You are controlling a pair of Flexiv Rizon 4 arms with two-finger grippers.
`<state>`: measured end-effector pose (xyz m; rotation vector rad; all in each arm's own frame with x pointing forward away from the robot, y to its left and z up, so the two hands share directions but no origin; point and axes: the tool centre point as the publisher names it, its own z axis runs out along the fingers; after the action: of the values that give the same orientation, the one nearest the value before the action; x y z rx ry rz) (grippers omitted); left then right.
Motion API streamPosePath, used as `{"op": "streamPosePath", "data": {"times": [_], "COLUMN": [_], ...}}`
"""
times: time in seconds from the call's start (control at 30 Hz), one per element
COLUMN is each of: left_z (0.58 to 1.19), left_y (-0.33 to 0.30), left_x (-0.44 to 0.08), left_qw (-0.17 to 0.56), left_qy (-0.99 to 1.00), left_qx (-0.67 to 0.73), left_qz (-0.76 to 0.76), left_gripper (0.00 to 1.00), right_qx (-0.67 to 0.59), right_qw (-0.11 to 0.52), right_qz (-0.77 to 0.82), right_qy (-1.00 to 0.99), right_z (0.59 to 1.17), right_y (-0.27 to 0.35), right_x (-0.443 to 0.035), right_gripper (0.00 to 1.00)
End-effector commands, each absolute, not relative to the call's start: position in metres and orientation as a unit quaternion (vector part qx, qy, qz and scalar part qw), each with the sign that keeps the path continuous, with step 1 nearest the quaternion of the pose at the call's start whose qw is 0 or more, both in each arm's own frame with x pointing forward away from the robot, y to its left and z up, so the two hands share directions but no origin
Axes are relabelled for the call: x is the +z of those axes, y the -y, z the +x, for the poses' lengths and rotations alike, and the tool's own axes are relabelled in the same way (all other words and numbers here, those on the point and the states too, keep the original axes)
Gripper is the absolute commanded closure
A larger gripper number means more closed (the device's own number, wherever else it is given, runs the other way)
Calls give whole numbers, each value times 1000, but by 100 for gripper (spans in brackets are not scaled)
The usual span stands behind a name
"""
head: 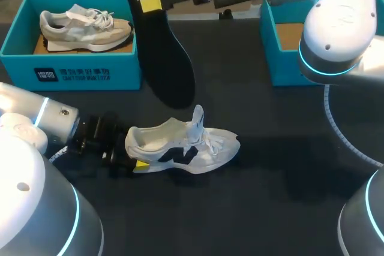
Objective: Take the shoe out of the shoebox, open the shoe tongue, remove and reinsert the insole, then place the shoe into the shoebox
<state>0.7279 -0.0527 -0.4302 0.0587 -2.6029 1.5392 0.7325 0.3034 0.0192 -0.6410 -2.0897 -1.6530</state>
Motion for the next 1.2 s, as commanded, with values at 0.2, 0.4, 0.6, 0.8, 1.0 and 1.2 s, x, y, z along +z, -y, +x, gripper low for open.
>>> {"op": "streamPosePath", "data": {"times": [0.2,0.4,0.6,0.8,1.0,1.2], "left_z": [727,727,727,727,727,727], "left_y": [57,57,57,57,57,57], "left_x": [-438,-438,-438,-438,-438,-438], "left_qw": [59,59,59,59,59,59], "left_qy": [860,860,860,860,860,860], "left_qx": [507,507,507,507,507,507], "left_qz": [20,20,20,20,20,20], "left_gripper": [100,100,100,100,100,100], "right_qx": [-587,-600,-616,-616,-607,-607], "right_qw": [231,235,226,231,233,233], "right_qz": [-252,-255,-266,-281,-286,-286], "right_qy": [734,721,706,699,704,704], "right_z": [707,684,671,653,647,647], "right_y": [-274,-259,-249,-243,-241,-241], "right_x": [27,44,54,54,52,52], "right_gripper": [100,100,100,100,100,100]}}
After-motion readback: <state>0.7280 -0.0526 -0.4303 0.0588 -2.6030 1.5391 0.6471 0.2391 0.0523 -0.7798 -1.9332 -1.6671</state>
